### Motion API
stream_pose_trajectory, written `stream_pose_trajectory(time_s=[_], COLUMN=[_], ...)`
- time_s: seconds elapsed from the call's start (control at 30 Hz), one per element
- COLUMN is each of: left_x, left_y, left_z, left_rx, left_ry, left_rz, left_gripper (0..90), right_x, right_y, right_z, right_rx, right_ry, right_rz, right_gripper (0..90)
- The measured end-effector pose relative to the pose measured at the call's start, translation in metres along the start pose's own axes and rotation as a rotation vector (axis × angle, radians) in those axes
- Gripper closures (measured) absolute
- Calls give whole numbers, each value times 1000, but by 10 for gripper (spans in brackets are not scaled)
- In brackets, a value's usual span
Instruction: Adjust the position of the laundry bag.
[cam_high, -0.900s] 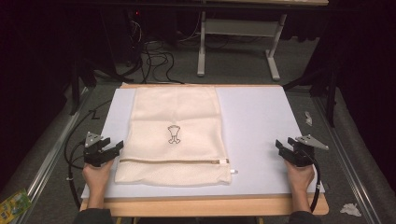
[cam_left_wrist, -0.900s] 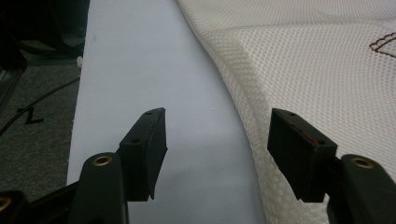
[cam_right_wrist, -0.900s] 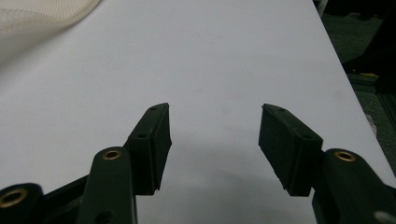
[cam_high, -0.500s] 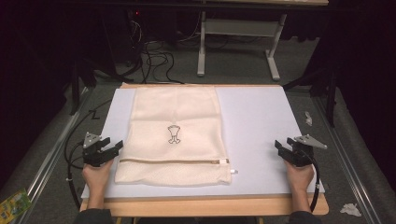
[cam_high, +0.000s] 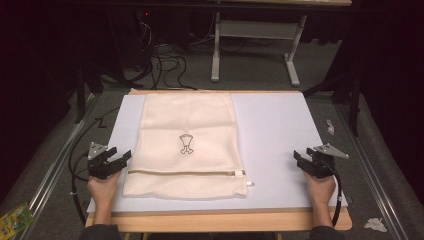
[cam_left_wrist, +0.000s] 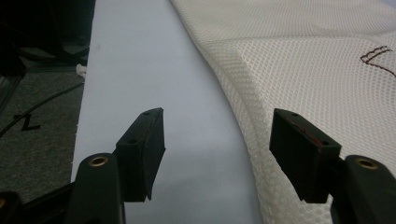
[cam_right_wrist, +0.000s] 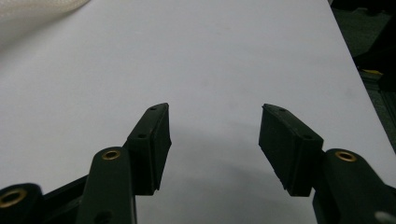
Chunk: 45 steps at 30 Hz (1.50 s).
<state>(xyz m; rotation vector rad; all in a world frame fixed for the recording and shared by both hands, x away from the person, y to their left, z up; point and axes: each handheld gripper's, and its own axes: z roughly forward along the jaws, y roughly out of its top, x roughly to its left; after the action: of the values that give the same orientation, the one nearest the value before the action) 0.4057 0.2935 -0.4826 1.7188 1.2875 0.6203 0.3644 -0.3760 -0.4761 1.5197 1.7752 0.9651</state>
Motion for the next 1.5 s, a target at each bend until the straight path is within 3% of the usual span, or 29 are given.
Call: stream_pose_trajectory(time_s=[0.17,0.27,0.43,0.47,0.57,0.63,0.77,0.87,0.97,1.1,1.17,1.23,1.4,1.43,1.5], left_x=[2,1,5,5,4,3,1,-1,-4,-7,-8,-8,-11,-12,-13], left_y=[0,0,1,2,5,7,9,9,9,9,10,10,12,12,12], left_z=[0,-1,0,-1,-2,-4,-5,-6,-6,-8,-8,-9,-8,-8,-8], left_rx=[8,-3,4,10,24,22,34,42,64,72,76,77,76,77,86], left_ry=[-27,-24,-55,-57,-50,-51,-71,-83,-67,-88,-89,-92,-71,-68,-69], left_rz=[-8,10,-22,-44,-24,-12,-7,-7,7,10,14,16,8,10,14], left_gripper=[352,333,314,315,319,319,332,347,380,380,380,368,316,310,312], right_x=[0,-2,0,0,0,0,-4,-2,1,9,11,19,27,31,32], right_y=[0,0,0,0,1,1,2,4,6,10,11,13,15,16,16], right_z=[0,-1,-3,-4,-4,-3,-2,-4,-5,-6,-6,-6,-6,-5,-5], right_rx=[-2,-11,-34,-35,-34,-31,21,35,43,46,42,44,34,35,35], right_ry=[7,21,-9,-15,-17,-8,29,4,18,28,53,76,107,141,149], right_rz=[-4,11,8,9,13,16,77,85,89,77,79,43,32,30,28], right_gripper=[428,424,481,489,491,490,498,493,472,491,495,496,502,502,501])
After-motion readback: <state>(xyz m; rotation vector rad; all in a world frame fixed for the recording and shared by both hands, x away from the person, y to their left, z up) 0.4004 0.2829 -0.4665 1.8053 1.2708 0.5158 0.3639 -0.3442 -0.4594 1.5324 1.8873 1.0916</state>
